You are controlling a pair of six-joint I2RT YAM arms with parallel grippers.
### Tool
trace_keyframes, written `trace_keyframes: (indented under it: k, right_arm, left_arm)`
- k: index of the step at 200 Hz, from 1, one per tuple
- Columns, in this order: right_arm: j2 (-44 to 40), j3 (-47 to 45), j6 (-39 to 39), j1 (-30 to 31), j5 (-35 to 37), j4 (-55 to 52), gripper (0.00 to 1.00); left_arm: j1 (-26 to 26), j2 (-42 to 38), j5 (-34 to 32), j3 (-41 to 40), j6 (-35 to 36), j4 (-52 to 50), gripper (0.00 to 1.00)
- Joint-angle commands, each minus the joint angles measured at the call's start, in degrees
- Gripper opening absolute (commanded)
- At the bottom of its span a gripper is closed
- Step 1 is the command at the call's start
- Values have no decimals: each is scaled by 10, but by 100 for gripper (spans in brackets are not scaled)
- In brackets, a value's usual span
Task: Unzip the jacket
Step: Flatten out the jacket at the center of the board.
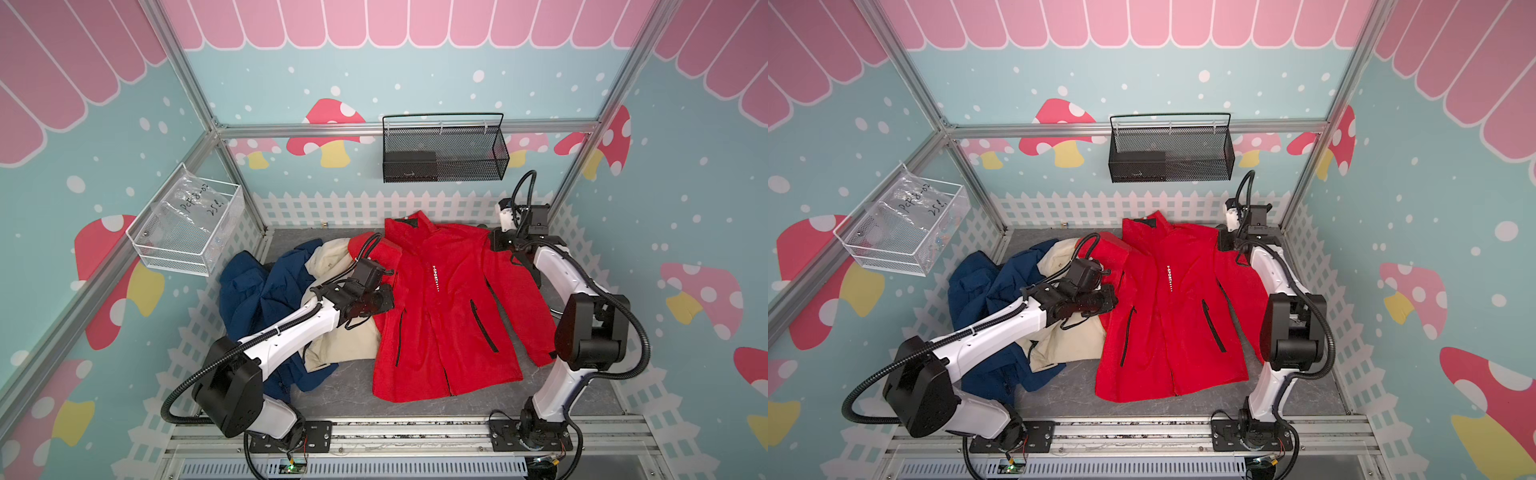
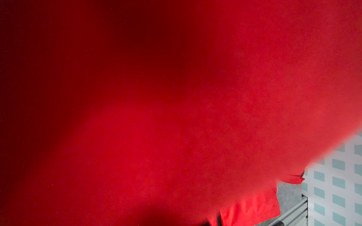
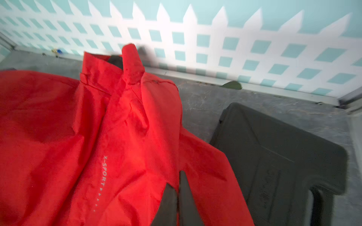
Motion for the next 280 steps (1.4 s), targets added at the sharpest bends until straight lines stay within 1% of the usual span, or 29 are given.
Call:
trace_keyframes:
  k: [1, 28, 49, 62, 80, 101, 120, 130, 136, 141, 149, 152, 158, 167, 172, 182, 197, 213, 226, 237, 252, 280]
  right_arm:
    - [-38, -28, 54, -29, 12, 0, 0]
    - [-62, -68, 70, -48, 25, 4, 0]
    - [-43, -69, 67, -57, 13, 7, 0]
    - [-32, -69, 67, -59, 1, 19, 0]
    - [-24, -69, 64, -59, -9, 35, 0]
    - [-24, -76, 58, -61, -3, 50, 0]
    - [-20, -81, 70, -65, 4, 48, 0]
    - [-18, -79, 74, -67, 2, 48, 0]
    - [-19, -75, 73, -67, -3, 47, 5]
    - [-21, -70, 70, -67, -11, 45, 11]
    - [-29, -66, 67, -67, -23, 46, 27]
    - [-33, -66, 66, -67, -27, 48, 33]
    - [-43, -67, 66, -67, -36, 52, 45]
    - [-62, -68, 68, -67, -48, 58, 57]
    - [-73, -71, 70, -67, -54, 62, 61]
    - [-98, -82, 77, -66, -68, 72, 66]
    - [-134, -108, 94, -64, -102, 95, 69]
    - [-165, -143, 119, -57, -134, 122, 66]
    - [-183, -176, 149, -46, -149, 145, 61]
    - [-191, -202, 171, -30, -156, 163, 58]
    - [-190, -223, 182, 3, -143, 174, 56]
    - [-160, -227, 184, 66, -99, 171, 53]
  left_arm:
    - [15, -38, -23, 16, 4, -51, 0]
    - [33, -69, -31, -13, 9, -79, 0]
    - [56, -81, 0, -53, 6, -45, 0]
    - [61, -81, 22, -70, 2, -11, 0]
    - [62, -78, 33, -81, -2, 13, 0]
    - [63, -83, 15, -94, -9, 11, 0]
    - [66, -95, -14, -111, -17, -8, 0]
    - [69, -100, -17, -115, -20, -17, 0]
    - [72, -106, -11, -114, -20, -19, 0]
    - [74, -110, -5, -113, -20, -20, 0]
    - [74, -120, 1, -106, -13, -19, 0]
    - [74, -123, 4, -102, -9, -19, 3]
    - [74, -131, 11, -94, 1, -17, 14]
    - [74, -144, 20, -78, 17, -16, 31]
    - [74, -152, 24, -71, 27, -14, 39]
    - [74, -168, 29, -51, 43, -12, 53]
    - [74, -186, 33, -16, 69, -8, 64]
    - [74, -183, 57, 28, 97, -1, 70]
    - [73, -163, 82, 70, 112, 1, 72]
    - [67, -134, 89, 103, 123, 3, 73]
    - [52, -89, 81, 149, 140, 1, 73]
    - [18, 19, 53, 257, 170, -17, 73]
